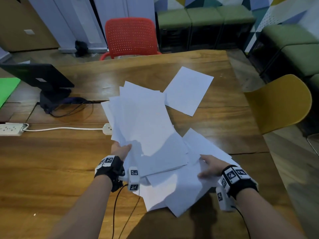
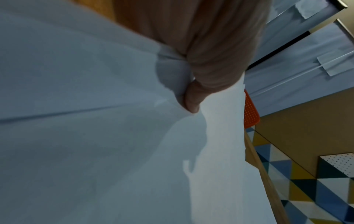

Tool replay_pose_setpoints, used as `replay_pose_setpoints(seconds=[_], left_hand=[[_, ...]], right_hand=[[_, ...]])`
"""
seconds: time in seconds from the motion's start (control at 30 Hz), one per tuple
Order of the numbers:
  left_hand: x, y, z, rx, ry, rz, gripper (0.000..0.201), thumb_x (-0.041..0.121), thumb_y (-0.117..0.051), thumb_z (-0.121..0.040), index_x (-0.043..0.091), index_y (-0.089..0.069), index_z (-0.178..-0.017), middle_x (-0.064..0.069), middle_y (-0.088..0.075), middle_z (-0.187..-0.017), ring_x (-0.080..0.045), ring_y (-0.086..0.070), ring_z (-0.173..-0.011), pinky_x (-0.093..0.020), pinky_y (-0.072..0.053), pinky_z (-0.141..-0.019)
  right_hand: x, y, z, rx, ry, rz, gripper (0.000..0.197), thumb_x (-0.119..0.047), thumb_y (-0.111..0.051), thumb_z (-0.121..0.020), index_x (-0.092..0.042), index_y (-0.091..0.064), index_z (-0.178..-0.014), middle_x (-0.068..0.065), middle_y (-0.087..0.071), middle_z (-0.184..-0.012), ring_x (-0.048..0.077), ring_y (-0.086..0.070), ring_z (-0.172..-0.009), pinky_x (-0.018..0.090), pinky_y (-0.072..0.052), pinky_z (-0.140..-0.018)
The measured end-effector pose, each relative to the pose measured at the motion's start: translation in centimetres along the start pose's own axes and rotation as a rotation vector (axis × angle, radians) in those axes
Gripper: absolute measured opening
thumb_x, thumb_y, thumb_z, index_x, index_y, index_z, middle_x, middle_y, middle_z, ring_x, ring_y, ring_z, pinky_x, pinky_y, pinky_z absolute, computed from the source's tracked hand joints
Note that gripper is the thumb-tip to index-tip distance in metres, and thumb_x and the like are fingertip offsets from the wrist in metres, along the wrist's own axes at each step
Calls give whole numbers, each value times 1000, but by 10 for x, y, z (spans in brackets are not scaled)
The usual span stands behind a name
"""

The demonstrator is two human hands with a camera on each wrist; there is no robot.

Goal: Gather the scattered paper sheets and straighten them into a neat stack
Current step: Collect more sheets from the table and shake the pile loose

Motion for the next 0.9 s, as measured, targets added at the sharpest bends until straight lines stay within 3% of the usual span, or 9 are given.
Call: replay_pose_setpoints(seconds=[0.07, 0.17, 0.27, 0.4, 0.47, 0.57, 0.67, 0.73, 0.9], left_hand=[[3, 6, -3, 25, 2, 21, 55, 10, -65, -86, -7, -39, -132, -14, -52, -131, -32, -54, -115, -41, -44, -98], [12, 16, -12, 56, -9, 64, 52, 11, -65, -87, -9, -41, -128, -19, -54, -128, -33, -55, -110, -38, -44, -90], [13, 27, -24, 77, 23, 140, 67, 15, -70, -83, -8, -35, -135, -23, -49, -136, -38, -54, -116, -50, -45, -100], [18, 44, -31, 143, 60, 175, 71, 18, -65, -89, -6, -25, -142, -23, -40, -144, -42, -47, -125, -53, -42, -102], [22, 53, -36, 167, 47, 179, 70, 21, -62, -92, -6, -23, -143, -23, -38, -146, -43, -45, -126, -51, -42, -100], [26, 66, -36, 211, 32, 181, 68, 20, -65, -89, -7, -28, -140, -24, -43, -142, -41, -48, -123, -51, -43, -100], [22, 71, -30, 220, 28, 199, 65, 12, -68, -86, -9, -33, -137, -24, -46, -138, -40, -51, -121, -50, -43, -100], [16, 67, -26, 195, 16, 157, 65, 11, -67, -86, -11, -32, -137, -24, -46, -139, -40, -50, -122, -45, -42, -97], [1, 40, -11, 51, 9, 21, 60, 6, -61, -91, -9, -31, -140, -24, -42, -144, -38, -45, -129, -38, -39, -97]], right_hand=[[15, -2, -4, -41, -72, 35, 88, -34, -81, -64, -18, -42, -142, -2, -47, -141, 23, -49, -126, 38, -45, -102], [12, 17, -4, 43, -45, 7, 50, -29, -78, -67, -17, -65, -113, 2, -66, -115, 19, -64, -101, 35, -54, -87], [2, 28, 2, 9, 13, -67, 21, -25, -80, -73, -18, -68, -89, -4, -70, -88, 9, -64, -81, 26, -54, -75], [10, 12, 9, -132, 19, -34, 18, -19, -79, -74, -26, -69, -86, -10, -69, -86, 14, -67, -87, 22, -49, -73], [21, 15, 8, -19, -25, -20, 14, -19, -75, -79, -16, -69, -92, -2, -68, -88, 25, -65, -97, 21, -45, -71], [45, 52, 15, 378, -181, -99, 35, -18, -65, -87, -7, -60, -119, 15, -61, -122, 33, -54, -117, 37, -44, -94], [45, 99, 38, 699, -233, -131, 9, -14, -54, -88, -8, -58, -93, 22, -62, -102, 40, -58, -100, 44, -49, -83], [27, 125, 52, 815, -151, -196, 10, -14, -52, -91, -5, -54, -86, 21, -61, -93, 40, -58, -91, 40, -47, -74], [-74, 161, 93, 794, 321, -535, 24, -8, -56, -93, -12, -58, -117, 0, -66, -102, 18, -64, -96, 35, -53, -86]])
Point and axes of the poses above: each hand's wrist, its own z-axis away from the middle knuckle, its own y-axis out of the back of the hand, x = y × z, the point moved 10 cm from there along -z, towards the middle knuckle
